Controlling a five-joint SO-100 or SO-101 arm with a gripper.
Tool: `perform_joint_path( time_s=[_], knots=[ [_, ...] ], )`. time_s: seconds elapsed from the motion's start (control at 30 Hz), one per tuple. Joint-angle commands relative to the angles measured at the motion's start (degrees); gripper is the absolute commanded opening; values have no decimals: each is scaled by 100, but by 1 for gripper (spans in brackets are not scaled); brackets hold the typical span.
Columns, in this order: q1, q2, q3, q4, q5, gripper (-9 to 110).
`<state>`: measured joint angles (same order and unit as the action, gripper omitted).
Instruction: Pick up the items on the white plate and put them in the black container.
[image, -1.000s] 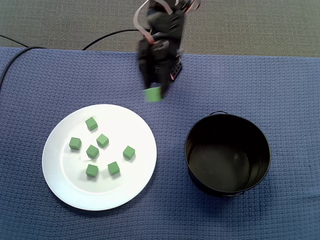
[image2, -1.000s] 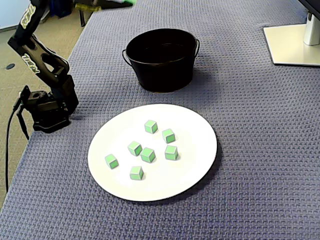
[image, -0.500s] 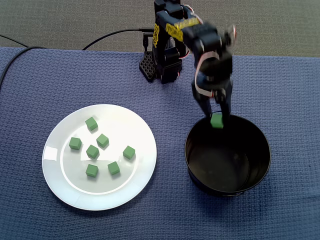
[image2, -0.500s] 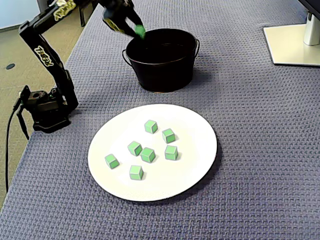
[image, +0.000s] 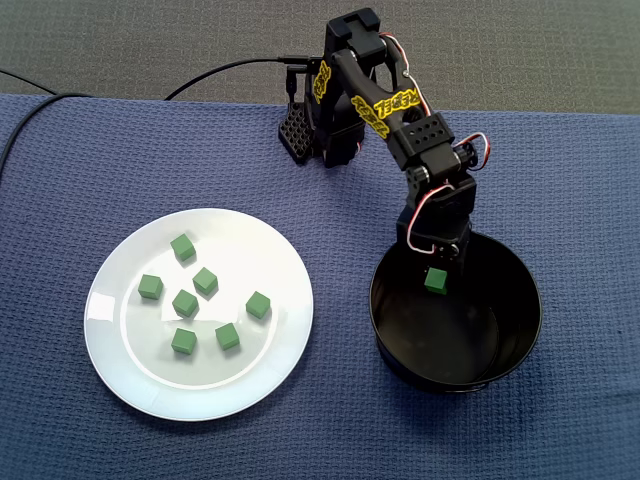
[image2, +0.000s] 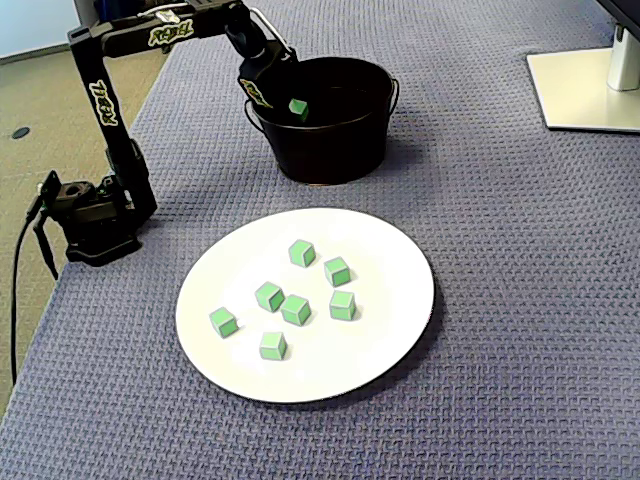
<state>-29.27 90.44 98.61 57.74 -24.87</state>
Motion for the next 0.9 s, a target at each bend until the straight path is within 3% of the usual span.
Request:
perform_joint_path(
  time_s=[0.0,0.07,0.13,0.33,0.53,0.7,0.87],
  knots=[
    [149,114,18,-158,18,6],
    [202,237,53,-123,-26,26],
    [255,448,-44,105,-97,32],
    [677,1485,-1187,1670,-993,33],
    [2285,2399,-2830,2936,-1441,32],
    [4157,2619,-2013,2127,-1898,32],
    [4975,2593,-624,1222,-2514,32]
  ],
)
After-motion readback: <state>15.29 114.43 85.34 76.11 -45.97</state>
